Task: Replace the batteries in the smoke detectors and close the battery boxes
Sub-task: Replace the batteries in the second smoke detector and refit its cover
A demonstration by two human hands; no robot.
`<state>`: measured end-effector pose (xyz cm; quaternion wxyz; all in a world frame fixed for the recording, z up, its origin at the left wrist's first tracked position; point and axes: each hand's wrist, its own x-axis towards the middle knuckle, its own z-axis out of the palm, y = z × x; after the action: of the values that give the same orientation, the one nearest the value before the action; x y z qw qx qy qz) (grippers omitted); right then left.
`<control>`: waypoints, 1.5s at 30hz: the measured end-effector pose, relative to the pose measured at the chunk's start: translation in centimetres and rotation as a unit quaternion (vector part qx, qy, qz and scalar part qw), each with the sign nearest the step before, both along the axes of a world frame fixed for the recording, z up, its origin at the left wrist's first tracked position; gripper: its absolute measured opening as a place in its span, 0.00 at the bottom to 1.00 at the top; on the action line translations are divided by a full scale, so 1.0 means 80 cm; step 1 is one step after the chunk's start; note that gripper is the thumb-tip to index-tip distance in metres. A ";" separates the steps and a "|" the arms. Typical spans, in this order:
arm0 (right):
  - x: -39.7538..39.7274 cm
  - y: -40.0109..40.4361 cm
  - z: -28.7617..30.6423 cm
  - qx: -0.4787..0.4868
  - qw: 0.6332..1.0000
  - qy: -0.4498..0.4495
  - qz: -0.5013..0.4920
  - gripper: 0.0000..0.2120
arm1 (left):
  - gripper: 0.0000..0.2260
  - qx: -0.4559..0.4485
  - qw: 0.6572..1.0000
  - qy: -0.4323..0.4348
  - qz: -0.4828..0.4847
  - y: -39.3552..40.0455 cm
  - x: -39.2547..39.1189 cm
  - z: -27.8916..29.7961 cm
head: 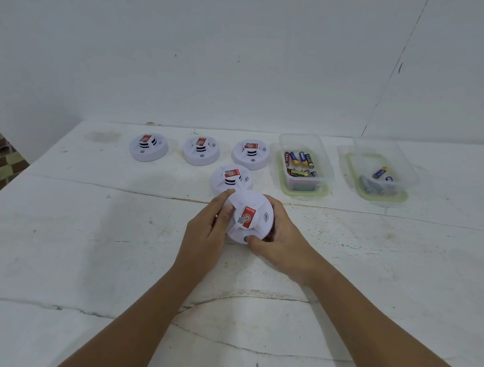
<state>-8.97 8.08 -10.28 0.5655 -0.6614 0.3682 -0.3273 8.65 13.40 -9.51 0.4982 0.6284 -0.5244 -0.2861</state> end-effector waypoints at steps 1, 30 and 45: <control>0.000 0.000 0.000 0.000 1.000 -0.001 0.000 0.35 | 0.17 0.000 1.000 -0.001 0.000 0.000 0.000 0.000; -0.001 -0.002 0.004 0.016 0.999 -0.023 0.017 0.35 | 0.15 -0.007 1.000 0.013 0.001 0.003 -0.003 0.006; -0.003 -0.001 0.005 0.011 1.000 -0.021 0.020 0.36 | 0.15 -0.005 1.000 0.002 0.003 0.002 -0.002 0.004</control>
<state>-9.19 8.03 -9.90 0.5868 -0.6553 0.3465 -0.3258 8.47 13.59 -9.22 0.5032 0.6269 -0.5228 -0.2836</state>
